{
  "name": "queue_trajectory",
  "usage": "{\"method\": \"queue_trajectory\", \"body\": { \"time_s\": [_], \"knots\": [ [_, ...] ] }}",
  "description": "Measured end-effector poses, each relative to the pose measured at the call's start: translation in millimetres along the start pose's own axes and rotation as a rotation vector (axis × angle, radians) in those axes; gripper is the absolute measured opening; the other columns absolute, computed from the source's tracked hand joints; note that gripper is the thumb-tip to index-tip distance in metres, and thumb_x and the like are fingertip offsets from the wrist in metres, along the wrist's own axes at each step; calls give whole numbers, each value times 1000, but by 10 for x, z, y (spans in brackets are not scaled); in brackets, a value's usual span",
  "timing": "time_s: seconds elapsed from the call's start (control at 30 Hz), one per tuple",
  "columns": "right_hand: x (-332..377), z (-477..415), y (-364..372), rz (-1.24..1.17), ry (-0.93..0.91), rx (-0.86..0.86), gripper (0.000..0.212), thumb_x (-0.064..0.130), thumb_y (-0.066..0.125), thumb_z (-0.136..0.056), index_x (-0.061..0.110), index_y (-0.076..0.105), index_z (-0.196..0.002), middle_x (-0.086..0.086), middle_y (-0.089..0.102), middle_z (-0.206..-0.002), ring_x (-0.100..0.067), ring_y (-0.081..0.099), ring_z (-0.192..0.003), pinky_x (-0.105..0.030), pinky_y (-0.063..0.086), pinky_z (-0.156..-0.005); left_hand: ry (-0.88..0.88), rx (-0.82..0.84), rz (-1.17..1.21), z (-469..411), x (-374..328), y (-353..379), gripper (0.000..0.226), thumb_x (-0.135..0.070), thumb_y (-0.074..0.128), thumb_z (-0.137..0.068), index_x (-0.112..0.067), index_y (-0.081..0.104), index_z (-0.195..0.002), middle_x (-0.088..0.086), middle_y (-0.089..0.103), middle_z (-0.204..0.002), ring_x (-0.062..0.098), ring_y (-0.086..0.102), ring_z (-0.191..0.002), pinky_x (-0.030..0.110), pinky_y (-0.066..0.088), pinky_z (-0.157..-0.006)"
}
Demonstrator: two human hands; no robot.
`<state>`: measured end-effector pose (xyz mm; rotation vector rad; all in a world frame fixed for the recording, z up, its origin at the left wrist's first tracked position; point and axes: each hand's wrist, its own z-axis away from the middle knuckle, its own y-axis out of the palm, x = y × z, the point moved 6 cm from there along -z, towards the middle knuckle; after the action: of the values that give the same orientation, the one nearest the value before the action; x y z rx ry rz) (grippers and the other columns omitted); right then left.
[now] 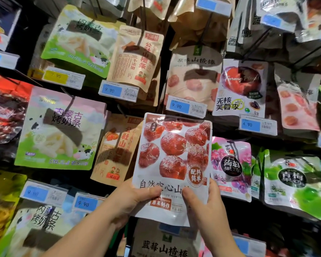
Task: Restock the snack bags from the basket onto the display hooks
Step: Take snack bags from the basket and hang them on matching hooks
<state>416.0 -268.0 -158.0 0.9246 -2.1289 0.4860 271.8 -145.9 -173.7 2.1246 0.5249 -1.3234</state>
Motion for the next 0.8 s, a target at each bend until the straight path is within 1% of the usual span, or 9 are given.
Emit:
{"method": "queue_trajectory", "body": {
  "time_s": [0.1, 0.13, 0.23, 0.27, 0.37, 0.47, 0.57, 0.7, 0.8],
  "knots": [
    [16, -19, -16, -8, -16, -7, 43, 34, 76, -76, 38, 54, -113, 23, 71, -101, 4, 68, -90, -14, 54, -67, 2, -1, -7, -44, -7, 24, 45, -6, 80, -65, -3, 69, -109, 19, 75, -101, 34, 73, -91, 38, 62, -75],
    [17, -30, -15, -4, -24, -6, 46, 39, 76, -72, 39, 54, -113, 24, 71, -102, 3, 68, -92, -16, 55, -70, 7, 2, -13, -56, -14, 31, 43, -5, 76, -66, -3, 69, -109, 19, 75, -101, 33, 73, -91, 37, 62, -75],
    [12, -60, -17, 6, -28, -13, 59, 52, 74, -61, 39, 54, -115, 17, 72, -107, -5, 69, -99, -33, 57, -85, 16, 5, -24, -104, -18, 40, 44, -6, 75, -68, -3, 68, -111, 19, 74, -103, 35, 72, -94, 40, 61, -78],
    [10, -71, -20, 5, -32, -15, 59, 54, 74, -60, 40, 54, -115, 17, 72, -108, -5, 69, -99, -34, 57, -87, 17, 5, -25, -116, -18, 35, 45, -6, 75, -68, -2, 67, -112, 19, 74, -103, 36, 72, -94, 40, 61, -79],
    [36, -88, -34, 31, -52, -25, 45, 47, 76, -68, 45, 53, -107, 21, 71, -104, 2, 68, -95, -21, 54, -79, 28, 11, -34, -144, -22, 48, 46, -5, 74, -70, -2, 66, -114, 19, 74, -104, 35, 73, -94, 40, 61, -78],
    [54, -95, -59, 40, -68, -26, 38, 33, 76, -79, 39, 53, -109, 23, 71, -100, 3, 68, -92, -10, 52, -68, 44, 9, -1, -166, -29, 68, 42, -4, 72, -68, -3, 68, -109, 18, 75, -99, 29, 75, -83, 32, 61, -67],
    [53, -93, -90, 45, -81, -34, 44, 41, 74, -73, 37, 54, -112, 23, 71, -103, 2, 68, -93, -12, 52, -69, 47, 25, 4, -172, -34, 110, 37, -5, 71, -69, -5, 69, -105, 18, 75, -98, 28, 75, -80, 31, 61, -64],
    [23, -121, -124, 58, -74, -46, 41, 40, 75, -74, 39, 53, -109, 24, 71, -102, 4, 68, -94, -15, 52, -72, 41, 15, 8, -184, -7, 126, 27, -1, 69, -76, -5, 69, -103, 18, 76, -95, 26, 75, -76, 29, 60, -59],
    [-3, -167, -120, 61, -43, -50, 35, 29, 75, -83, 44, 48, -99, 29, 66, -93, 20, 60, -84, -7, 47, -67, 33, -16, 11, -206, 9, 125, 32, -8, 72, -73, -4, 68, -105, 18, 76, -93, 27, 75, -74, 29, 59, -57]
  ]
}}
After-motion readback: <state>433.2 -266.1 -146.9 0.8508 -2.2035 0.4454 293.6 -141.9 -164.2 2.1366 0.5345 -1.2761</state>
